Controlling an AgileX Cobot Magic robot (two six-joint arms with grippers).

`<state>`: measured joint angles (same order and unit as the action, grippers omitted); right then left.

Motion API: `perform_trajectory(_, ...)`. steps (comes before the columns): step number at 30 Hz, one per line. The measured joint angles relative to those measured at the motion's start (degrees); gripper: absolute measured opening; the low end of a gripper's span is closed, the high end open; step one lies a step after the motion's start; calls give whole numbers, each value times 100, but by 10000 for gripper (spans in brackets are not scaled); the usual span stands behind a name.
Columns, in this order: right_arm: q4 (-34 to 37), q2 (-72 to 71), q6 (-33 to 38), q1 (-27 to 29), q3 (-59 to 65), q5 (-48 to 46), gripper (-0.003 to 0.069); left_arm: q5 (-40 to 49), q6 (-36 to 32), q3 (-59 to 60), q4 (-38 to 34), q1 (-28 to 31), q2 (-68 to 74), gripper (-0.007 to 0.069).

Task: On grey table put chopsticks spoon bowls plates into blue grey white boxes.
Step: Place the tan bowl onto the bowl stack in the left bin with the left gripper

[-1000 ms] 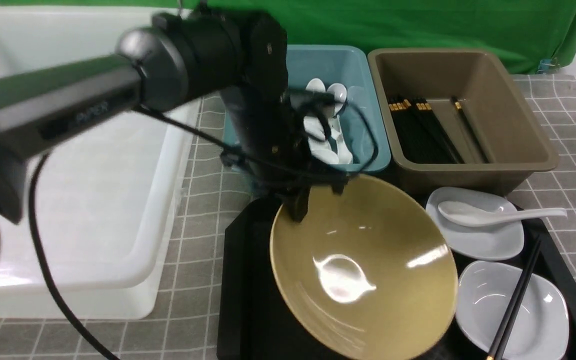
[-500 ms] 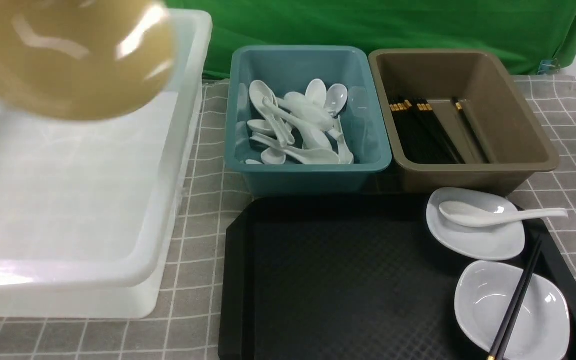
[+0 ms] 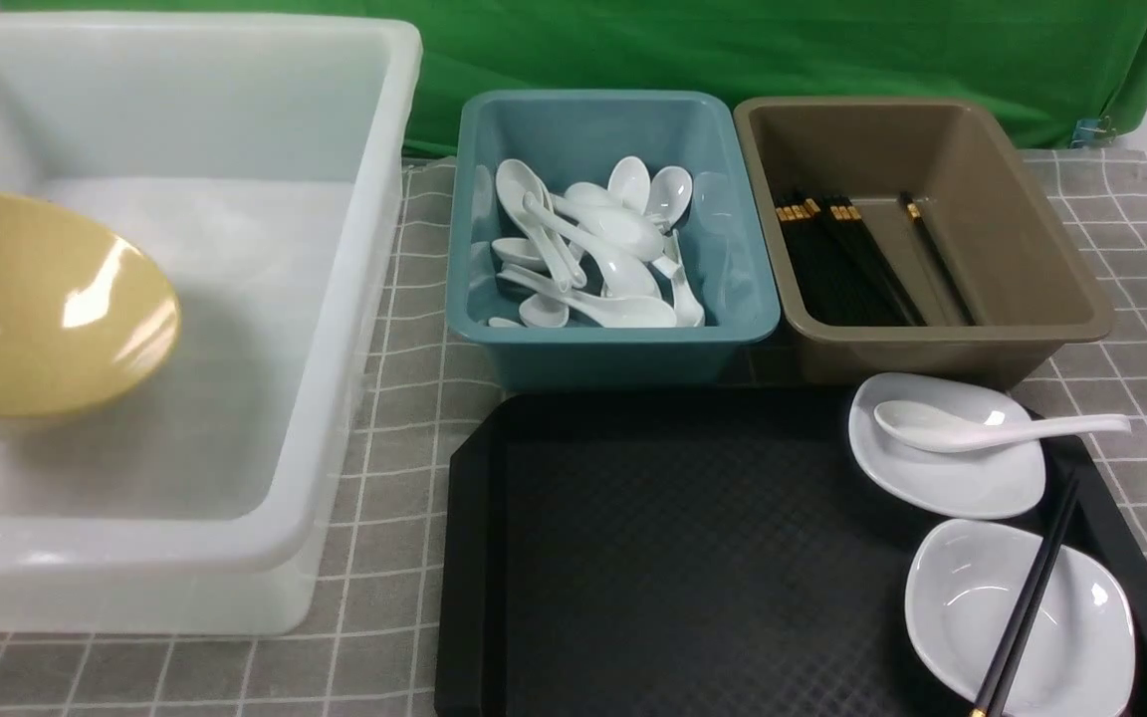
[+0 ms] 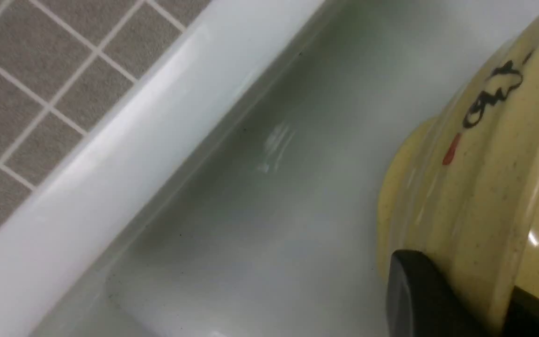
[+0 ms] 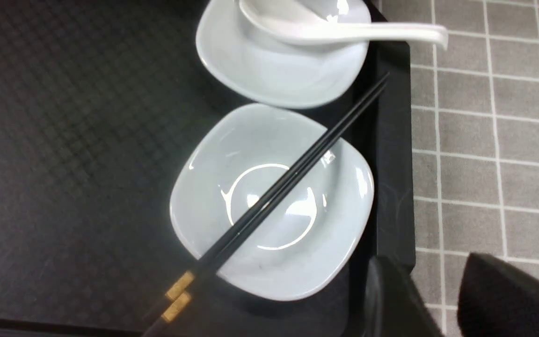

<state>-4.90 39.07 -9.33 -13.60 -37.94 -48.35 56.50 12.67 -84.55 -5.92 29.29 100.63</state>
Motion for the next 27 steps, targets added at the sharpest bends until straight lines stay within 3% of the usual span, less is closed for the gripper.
perform_trajectory(8, 0, 0, 0, 0, 0, 16, 220, -82, 66, 18, 223, 0, 210, 132)
perform_trajectory(11, 0, 0, 0, 0, 0, 16, 220, -46, 66, 12, 245, 0, 217, 222)
perform_trajectory(12, 0, 0, 0, 0, 0, 26, 221, 26, 66, -27, 284, 0, 217, 288)
perform_trajectory(15, 0, 0, 0, 0, 0, 30, 227, 161, 66, -103, 361, 0, 206, 359)
perform_trajectory(19, 0, 0, -6, 0, 0, 17, 235, 803, 57, -554, 521, 0, 125, 497)
perform_trajectory(22, 0, 7, 13, 0, -89, -171, 237, 1226, 49, -916, 540, 0, 59, 536)
perform_trajectory(27, 7, 296, 44, 0, -374, -598, 239, 1295, -88, -1048, 217, 0, -153, 521)
